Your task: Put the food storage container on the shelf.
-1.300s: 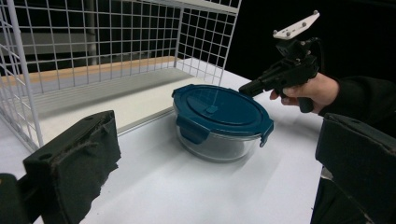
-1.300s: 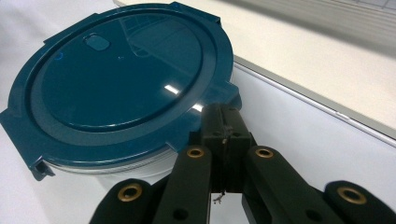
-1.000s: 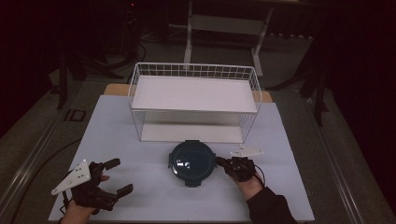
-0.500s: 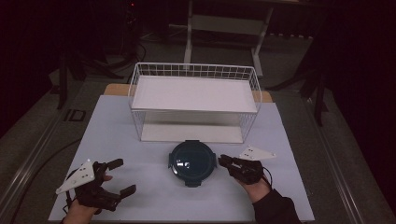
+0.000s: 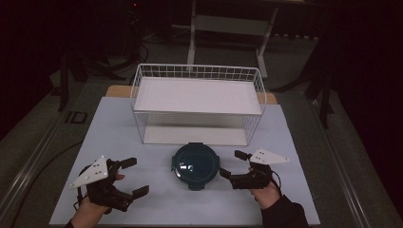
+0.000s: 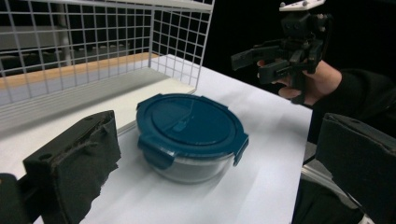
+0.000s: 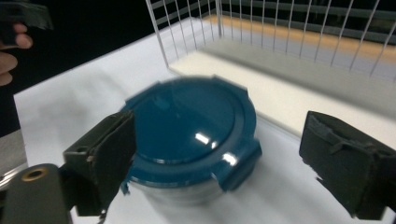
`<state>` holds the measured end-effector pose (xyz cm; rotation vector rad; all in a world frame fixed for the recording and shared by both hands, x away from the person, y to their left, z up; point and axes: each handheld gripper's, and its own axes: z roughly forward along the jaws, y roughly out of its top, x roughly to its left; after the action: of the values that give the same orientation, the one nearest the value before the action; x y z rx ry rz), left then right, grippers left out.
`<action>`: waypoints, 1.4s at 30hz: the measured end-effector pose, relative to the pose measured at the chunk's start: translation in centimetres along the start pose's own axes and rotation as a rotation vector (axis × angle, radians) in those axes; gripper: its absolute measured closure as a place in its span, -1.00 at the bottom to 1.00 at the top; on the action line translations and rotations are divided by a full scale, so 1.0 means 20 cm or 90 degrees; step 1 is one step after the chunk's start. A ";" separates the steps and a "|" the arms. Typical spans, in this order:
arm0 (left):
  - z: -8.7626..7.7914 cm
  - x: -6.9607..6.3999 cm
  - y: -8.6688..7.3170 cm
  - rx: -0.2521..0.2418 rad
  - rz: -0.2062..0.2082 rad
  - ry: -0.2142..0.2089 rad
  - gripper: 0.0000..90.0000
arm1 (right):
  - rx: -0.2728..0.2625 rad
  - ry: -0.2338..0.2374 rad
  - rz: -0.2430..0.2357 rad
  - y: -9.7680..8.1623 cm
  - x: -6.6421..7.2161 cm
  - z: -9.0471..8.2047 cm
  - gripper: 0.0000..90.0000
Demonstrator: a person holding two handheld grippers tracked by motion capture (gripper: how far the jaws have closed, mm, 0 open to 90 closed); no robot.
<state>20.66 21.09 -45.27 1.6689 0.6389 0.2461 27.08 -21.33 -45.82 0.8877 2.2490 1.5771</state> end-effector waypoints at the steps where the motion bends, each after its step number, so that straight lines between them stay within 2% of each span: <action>1: 0.01 0.00 0.01 -0.001 0.000 -0.001 -1.00 | -0.013 0.018 -0.001 0.01 0.00 -0.01 -0.75; 2: 0.03 0.00 0.02 0.001 -0.002 -0.001 -1.00 | -0.013 0.018 -0.001 0.01 0.00 -0.01 -0.75; 4: 0.06 0.01 0.04 0.011 0.001 0.000 -1.00 | -0.028 0.000 -0.009 0.02 0.01 -0.02 -0.69; 6: 0.08 0.01 0.05 0.019 0.003 0.000 -1.00 | -0.032 0.003 -0.010 0.03 0.01 -0.03 -0.67; 7: 0.13 0.02 0.08 0.037 -0.005 0.006 -1.00 | -0.032 0.008 -0.013 0.03 0.01 -0.03 -0.64; 8: 0.15 0.02 0.09 0.049 -0.007 0.013 -1.00 | -0.042 0.011 -0.046 0.04 0.00 -0.03 -0.62; 12: 0.22 0.05 0.12 0.092 -0.010 0.037 -1.00 | -0.006 -0.010 -0.034 0.04 0.00 -0.03 -0.61; 16: 0.30 0.08 0.13 0.121 -0.049 0.039 -1.00 | -0.008 -0.019 -0.040 0.04 0.01 -0.03 -0.62; 18: 0.34 0.11 0.13 0.145 -0.071 0.043 -1.00 | -0.002 -0.028 -0.046 0.05 0.02 -0.03 -0.71; 19: 0.37 0.12 0.13 0.164 -0.075 0.052 -1.00 | -0.002 -0.032 -0.045 0.05 0.02 -0.03 -0.71; 20: 0.37 0.12 0.13 0.164 -0.075 0.052 -1.00 | -0.002 -0.032 -0.045 0.05 0.02 -0.03 -0.71; 22: 0.43 0.15 0.11 0.198 -0.088 0.067 -1.00 | -0.006 -0.034 -0.030 0.05 0.02 -0.02 -0.73; 25: 0.47 0.19 0.08 0.210 -0.133 0.053 -1.00 | 0.004 -0.038 -0.019 0.05 0.03 -0.01 -0.76; 27: 0.50 0.23 0.07 0.224 -0.173 0.042 -1.00 | 0.005 -0.036 -0.016 0.04 0.03 0.00 -0.77; 30: 0.54 0.27 0.04 0.247 -0.234 0.042 -0.97 | 0.019 -0.036 -0.020 0.03 0.03 0.02 -0.77; 32: 0.57 0.29 0.02 0.269 -0.284 0.044 -0.97 | 0.021 -0.031 -0.016 0.03 0.03 0.03 -0.77; 36: 0.59 0.32 -0.01 0.287 -0.356 0.028 -0.97 | 0.032 -0.028 -0.011 0.02 0.04 0.04 -0.75; 38: 0.60 0.33 -0.02 0.305 -0.375 0.031 -0.90 | 0.035 -0.027 -0.008 0.02 0.03 0.04 -0.75; 42: 0.59 0.35 -0.03 0.308 -0.415 0.031 -0.63 | 0.037 -0.031 -0.004 0.01 0.03 0.04 -0.72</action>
<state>32.10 14.92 -49.63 1.8043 1.3126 -0.3653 27.16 -20.32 -45.81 0.9223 2.2727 1.4777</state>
